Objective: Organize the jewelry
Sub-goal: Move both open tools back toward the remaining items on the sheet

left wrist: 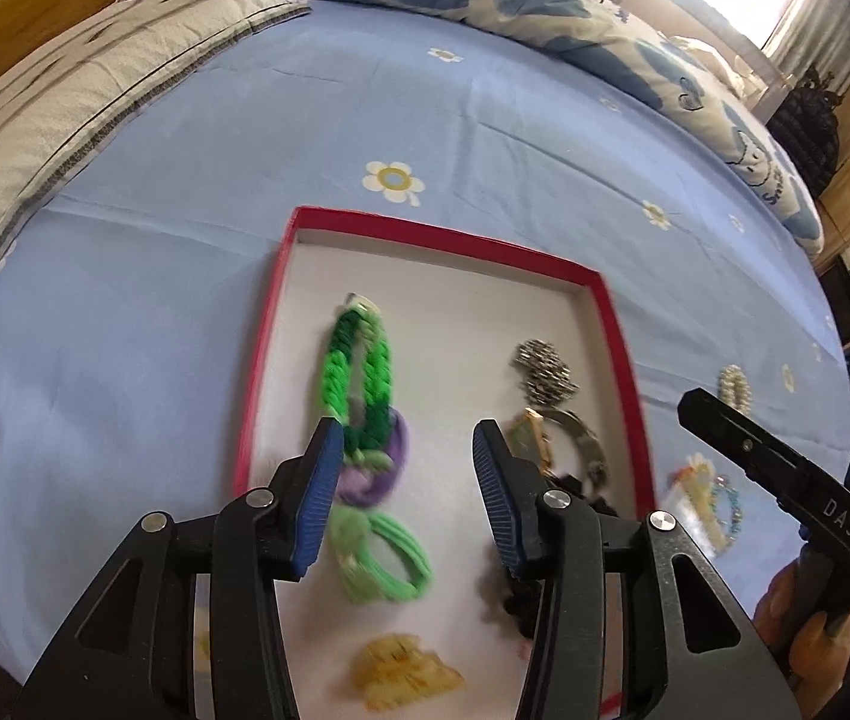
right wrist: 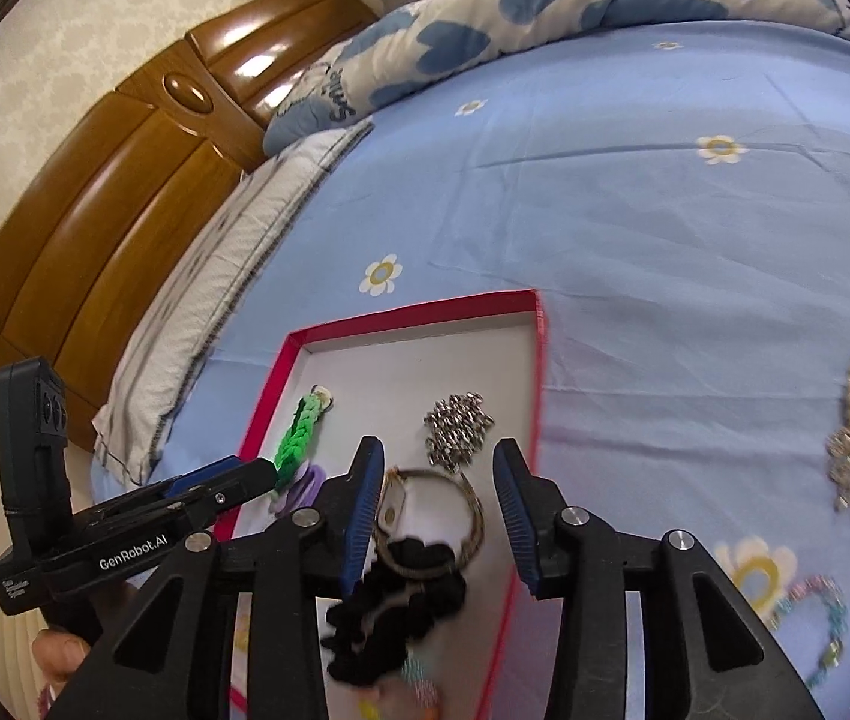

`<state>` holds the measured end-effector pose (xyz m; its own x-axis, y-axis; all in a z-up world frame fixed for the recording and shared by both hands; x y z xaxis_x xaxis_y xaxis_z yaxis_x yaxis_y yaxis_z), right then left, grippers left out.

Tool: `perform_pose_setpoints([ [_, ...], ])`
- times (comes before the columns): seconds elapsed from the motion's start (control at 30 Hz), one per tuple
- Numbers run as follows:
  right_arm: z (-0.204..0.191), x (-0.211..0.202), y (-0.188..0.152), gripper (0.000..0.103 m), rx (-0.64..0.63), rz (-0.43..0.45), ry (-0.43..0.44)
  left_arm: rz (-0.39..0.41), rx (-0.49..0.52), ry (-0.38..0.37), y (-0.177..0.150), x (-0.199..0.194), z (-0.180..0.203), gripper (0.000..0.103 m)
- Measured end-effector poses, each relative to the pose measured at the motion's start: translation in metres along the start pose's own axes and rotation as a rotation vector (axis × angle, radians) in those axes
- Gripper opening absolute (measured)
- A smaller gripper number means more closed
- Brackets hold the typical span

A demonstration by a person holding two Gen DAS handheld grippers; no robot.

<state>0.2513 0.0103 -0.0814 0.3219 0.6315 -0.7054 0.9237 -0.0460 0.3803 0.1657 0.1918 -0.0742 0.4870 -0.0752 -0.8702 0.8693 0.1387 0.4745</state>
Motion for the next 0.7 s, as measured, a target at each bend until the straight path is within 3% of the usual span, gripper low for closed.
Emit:
perform_pose_setpoints([
  [0.33, 0.033, -0.057, -0.011, 0.043, 0.039, 0.071, -0.033, 0.012, 0.062, -0.049, -0.007, -0.019, 0.046, 0.043],
  [0.7, 0.100, -0.117, -0.029, 0.044, 0.138, 0.151, -0.110, 0.007, 0.156, -0.103, -0.017, -0.023, 0.106, 0.043],
])
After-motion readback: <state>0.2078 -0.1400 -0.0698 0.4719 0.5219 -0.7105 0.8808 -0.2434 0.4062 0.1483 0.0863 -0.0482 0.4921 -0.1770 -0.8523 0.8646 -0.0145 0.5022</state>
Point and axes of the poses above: each gripper's, at about its wrist camera, not at the fingertips, and x roughly the way its jaws point, z to its right, y to its top, the point moved 6 cm from there along x, roughly the way its jaws point, and after that the axes turned 13 degrees about x, right-handed, at the moved point
